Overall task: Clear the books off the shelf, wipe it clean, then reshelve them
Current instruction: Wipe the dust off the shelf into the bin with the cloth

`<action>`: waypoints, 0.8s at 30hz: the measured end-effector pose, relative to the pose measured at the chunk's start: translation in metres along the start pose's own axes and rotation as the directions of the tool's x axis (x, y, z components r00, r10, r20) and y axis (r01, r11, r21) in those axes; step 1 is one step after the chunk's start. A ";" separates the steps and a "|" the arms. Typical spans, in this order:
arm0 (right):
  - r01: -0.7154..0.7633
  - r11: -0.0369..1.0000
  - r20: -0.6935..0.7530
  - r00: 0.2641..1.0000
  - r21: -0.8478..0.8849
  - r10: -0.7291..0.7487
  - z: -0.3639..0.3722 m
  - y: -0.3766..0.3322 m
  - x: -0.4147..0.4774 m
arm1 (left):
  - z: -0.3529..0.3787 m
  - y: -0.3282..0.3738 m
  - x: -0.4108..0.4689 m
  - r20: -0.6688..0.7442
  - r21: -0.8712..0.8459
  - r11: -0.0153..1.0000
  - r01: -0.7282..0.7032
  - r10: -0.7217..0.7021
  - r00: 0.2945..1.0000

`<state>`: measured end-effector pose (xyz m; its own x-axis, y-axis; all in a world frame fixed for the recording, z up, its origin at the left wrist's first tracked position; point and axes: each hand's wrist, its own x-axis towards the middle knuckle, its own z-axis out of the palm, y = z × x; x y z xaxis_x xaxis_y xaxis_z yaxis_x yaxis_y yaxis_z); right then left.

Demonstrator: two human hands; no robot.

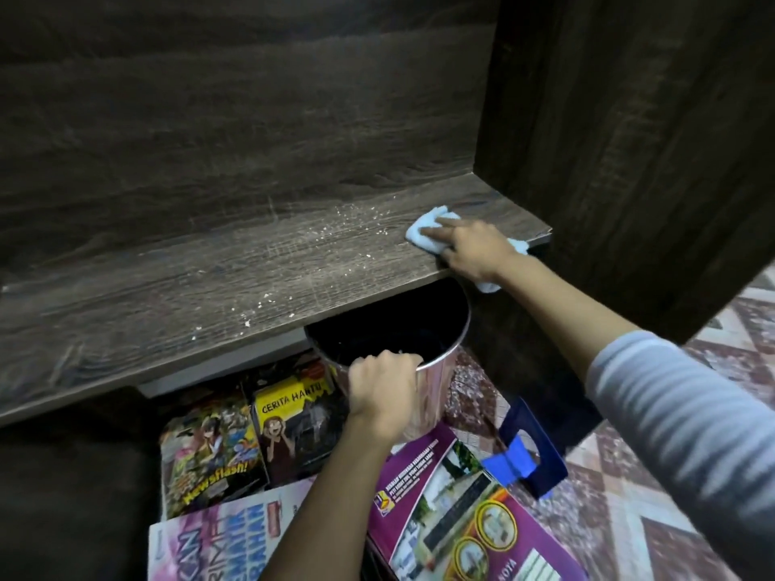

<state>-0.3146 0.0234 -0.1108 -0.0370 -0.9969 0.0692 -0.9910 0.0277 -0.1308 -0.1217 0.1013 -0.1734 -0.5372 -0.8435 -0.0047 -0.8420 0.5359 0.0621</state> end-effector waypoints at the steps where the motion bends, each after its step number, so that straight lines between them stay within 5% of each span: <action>1: 0.032 0.999 -0.007 0.999 0.006 -0.032 0.005 -0.008 -0.005 | -0.001 0.000 0.000 0.007 -0.002 1.000 0.008 -0.008 1.000; 10: 0.188 0.966 0.019 0.982 -0.176 -0.187 0.031 -0.048 -0.057 | 0.002 -0.006 -0.003 0.040 -0.018 0.999 0.030 -0.029 0.999; 14: 0.249 0.961 -0.110 0.965 0.124 -0.236 0.018 -0.038 -0.049 | 0.002 -0.007 -0.003 0.026 -0.006 1.000 0.014 -0.014 1.000; 17: 0.016 0.965 -0.262 0.964 0.261 0.055 0.009 -0.019 -0.018 | 0.003 -0.008 -0.003 0.035 -0.010 1.000 0.012 -0.012 0.999; 20: -0.373 0.920 -0.121 0.914 0.121 0.387 0.011 0.000 0.007 | 0.004 -0.007 -0.004 0.044 -0.026 1.000 0.009 -0.008 0.999; 24: -0.476 0.879 -0.073 0.878 -0.018 0.473 0.022 0.005 0.033 | 0.006 -0.013 -0.004 0.051 -0.020 1.000 0.022 -0.021 0.998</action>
<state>-0.3181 -0.0105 -0.1310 -0.5109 -0.8567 0.0714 -0.8563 0.4999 -0.1296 -0.1093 0.0983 -0.1806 -0.5210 -0.8517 -0.0564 -0.8526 0.5162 0.0815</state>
